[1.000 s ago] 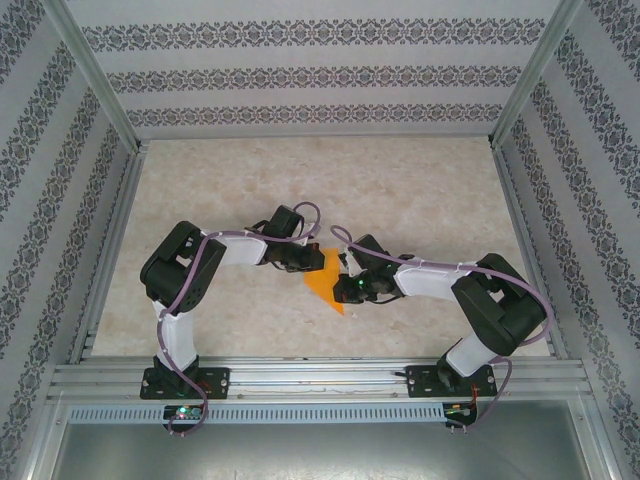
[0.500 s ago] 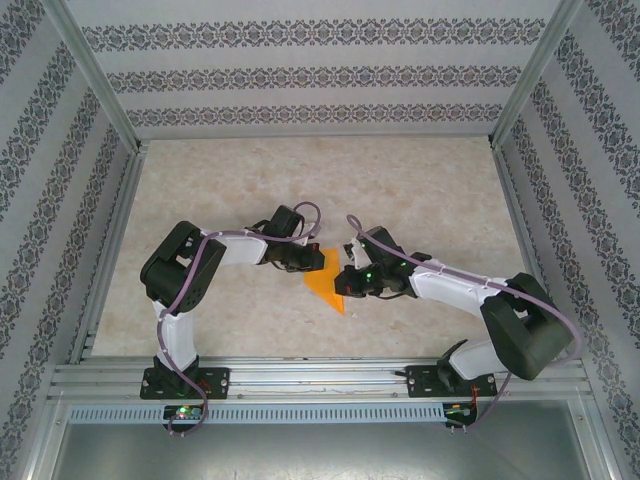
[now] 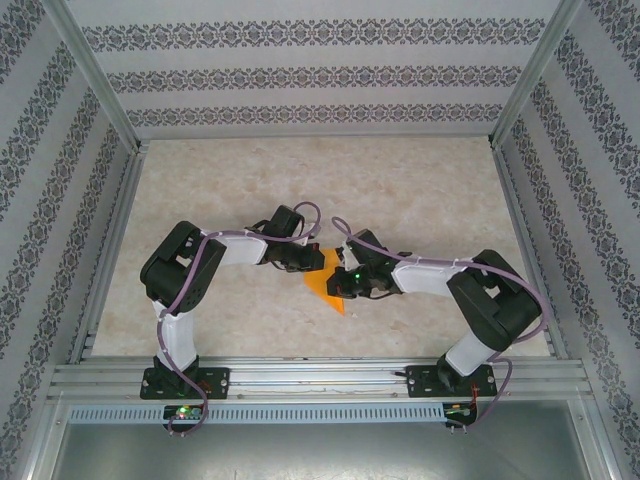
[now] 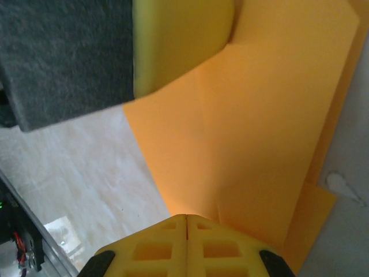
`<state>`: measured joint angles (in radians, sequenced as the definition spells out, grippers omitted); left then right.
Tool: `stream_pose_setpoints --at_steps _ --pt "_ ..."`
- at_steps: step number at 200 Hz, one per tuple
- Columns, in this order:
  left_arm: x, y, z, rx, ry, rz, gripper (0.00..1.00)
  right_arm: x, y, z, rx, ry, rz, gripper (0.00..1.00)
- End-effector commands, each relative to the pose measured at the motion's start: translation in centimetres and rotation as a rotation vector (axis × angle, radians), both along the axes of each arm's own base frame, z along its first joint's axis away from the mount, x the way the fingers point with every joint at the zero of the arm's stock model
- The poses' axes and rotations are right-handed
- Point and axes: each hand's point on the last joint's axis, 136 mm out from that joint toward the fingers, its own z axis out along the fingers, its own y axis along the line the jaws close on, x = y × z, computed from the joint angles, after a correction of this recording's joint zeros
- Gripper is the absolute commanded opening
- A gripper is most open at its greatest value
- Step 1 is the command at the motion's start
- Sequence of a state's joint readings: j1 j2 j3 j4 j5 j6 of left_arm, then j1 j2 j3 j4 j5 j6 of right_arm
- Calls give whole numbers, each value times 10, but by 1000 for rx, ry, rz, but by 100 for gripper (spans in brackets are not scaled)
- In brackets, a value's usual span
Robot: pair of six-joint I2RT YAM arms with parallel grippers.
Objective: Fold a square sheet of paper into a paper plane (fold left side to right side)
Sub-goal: Fourth fold the wing at the center of the table.
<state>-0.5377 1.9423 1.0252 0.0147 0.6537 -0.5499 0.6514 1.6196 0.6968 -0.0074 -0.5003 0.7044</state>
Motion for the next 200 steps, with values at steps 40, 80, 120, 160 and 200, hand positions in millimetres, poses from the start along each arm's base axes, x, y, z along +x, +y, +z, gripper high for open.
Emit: stream_pose_setpoints --at_steps 40,80,120,160,200 --pt "-11 16 -30 103 56 23 0 19 7 -4 -35 -54 -8 0" --pt "-11 17 -32 110 59 27 0 22 7 -11 -61 -53 2 0" --pt "-11 22 -35 139 66 41 0 8 2 -19 -91 -18 23 0" --pt "-10 27 -38 167 66 55 0 -14 -8 -28 -113 34 35 0" --pt "-10 30 -42 187 72 64 0 -29 -12 -29 -114 59 41 0"
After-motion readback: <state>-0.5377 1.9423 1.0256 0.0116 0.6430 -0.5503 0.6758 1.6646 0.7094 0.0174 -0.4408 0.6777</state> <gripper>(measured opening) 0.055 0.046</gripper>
